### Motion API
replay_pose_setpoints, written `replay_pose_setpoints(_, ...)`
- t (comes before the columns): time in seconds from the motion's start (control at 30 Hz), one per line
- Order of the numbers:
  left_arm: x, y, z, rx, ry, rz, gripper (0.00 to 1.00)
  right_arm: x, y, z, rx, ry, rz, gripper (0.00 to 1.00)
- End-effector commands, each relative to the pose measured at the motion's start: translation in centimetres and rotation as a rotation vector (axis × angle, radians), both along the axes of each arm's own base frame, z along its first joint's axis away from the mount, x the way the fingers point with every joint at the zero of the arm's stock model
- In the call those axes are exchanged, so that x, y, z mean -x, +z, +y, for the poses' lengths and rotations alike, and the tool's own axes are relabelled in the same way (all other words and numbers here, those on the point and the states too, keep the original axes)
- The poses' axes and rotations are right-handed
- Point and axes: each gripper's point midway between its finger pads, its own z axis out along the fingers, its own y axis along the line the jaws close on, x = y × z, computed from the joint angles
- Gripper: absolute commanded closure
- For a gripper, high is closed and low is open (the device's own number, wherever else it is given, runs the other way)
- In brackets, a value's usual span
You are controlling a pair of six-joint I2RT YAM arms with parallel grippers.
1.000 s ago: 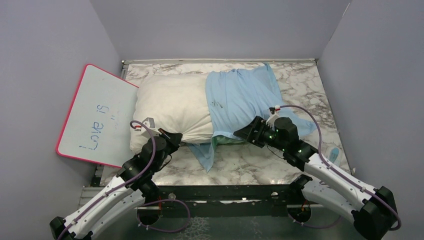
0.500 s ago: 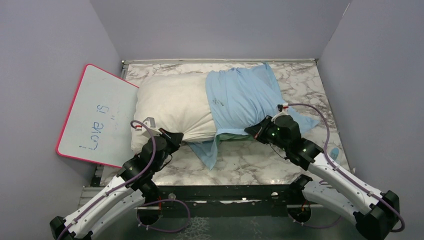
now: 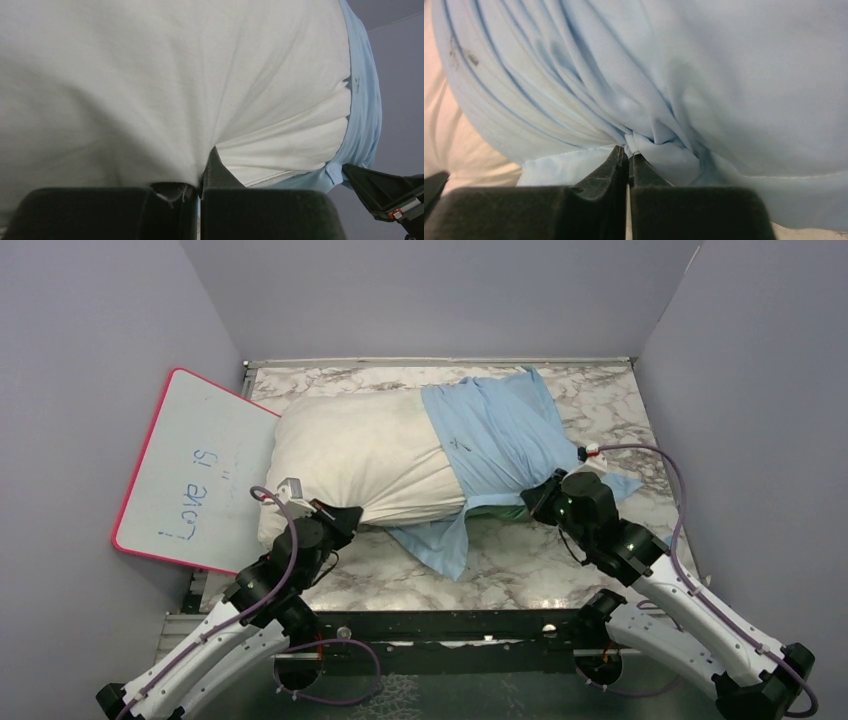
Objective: Remove the pillowcase from the pillow
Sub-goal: Remove the pillow from the pillowcase.
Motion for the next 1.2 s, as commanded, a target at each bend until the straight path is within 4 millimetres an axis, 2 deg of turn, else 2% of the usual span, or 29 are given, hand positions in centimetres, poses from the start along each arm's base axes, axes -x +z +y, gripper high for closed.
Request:
replay_pose_setpoints(0.0,-1.0,0.5,3.0,-0.085,0.139,-0.019,1.0,0.5,2.5,2.5,-0.064,0.178,-0.07,0.88)
replay_pose_setpoints(0.07,-1.1,0.4,2.4,-0.083,0.12,-0.012,1.0,1.8,3.3,6.0,-0.141,0.386,-0.12,0.69)
replay_pose_setpoints(0.13,-1.3,0.4,1.9,-0.076,0.105,-0.01,1.0,2.7,3.0,7.5,-0.194,0.467,-0.093,0.56)
replay_pose_setpoints(0.27,-1.4,0.1,1.4,-0.058,0.093,-0.007,1.0,3.6,2.2,9.2,-0.262,0.541,-0.021,0.44)
replay_pose_setpoints(0.5,-1.4,0.0,1.0,-0.032,0.081,-0.016,1.0,3.6,0.8,10.8,-0.385,0.539,0.058,0.36)
replay_pose_setpoints(0.83,-1.4,-0.2,0.7,-0.017,0.072,-0.008,1.0,1.7,-1.0,11.2,-0.408,0.424,0.141,0.35)
replay_pose_setpoints(0.9,-1.4,-0.3,0.6,-0.02,0.07,-0.007,1.0,1.4,-2.1,11.3,-0.343,0.394,0.198,0.37)
replay_pose_setpoints(1.0,-1.5,-0.3,0.5,-0.025,0.071,-0.004,1.0,1.2,-3.4,11.6,-0.23,0.385,0.247,0.49)
replay_pose_setpoints(1.07,-1.6,-0.4,0.5,-0.028,0.07,-0.001,1.0,1.1,-4.3,11.8,-0.167,0.389,0.264,0.66)
replay_pose_setpoints(1.13,-1.6,-0.4,0.4,-0.03,0.068,-0.001,1.0,0.9,-4.9,11.4,-0.112,0.365,0.285,0.88)
replay_pose_setpoints(1.17,-1.6,-0.4,0.4,-0.033,0.067,0.0,1.0,0.5,-5.1,10.7,-0.083,0.331,0.278,0.95)
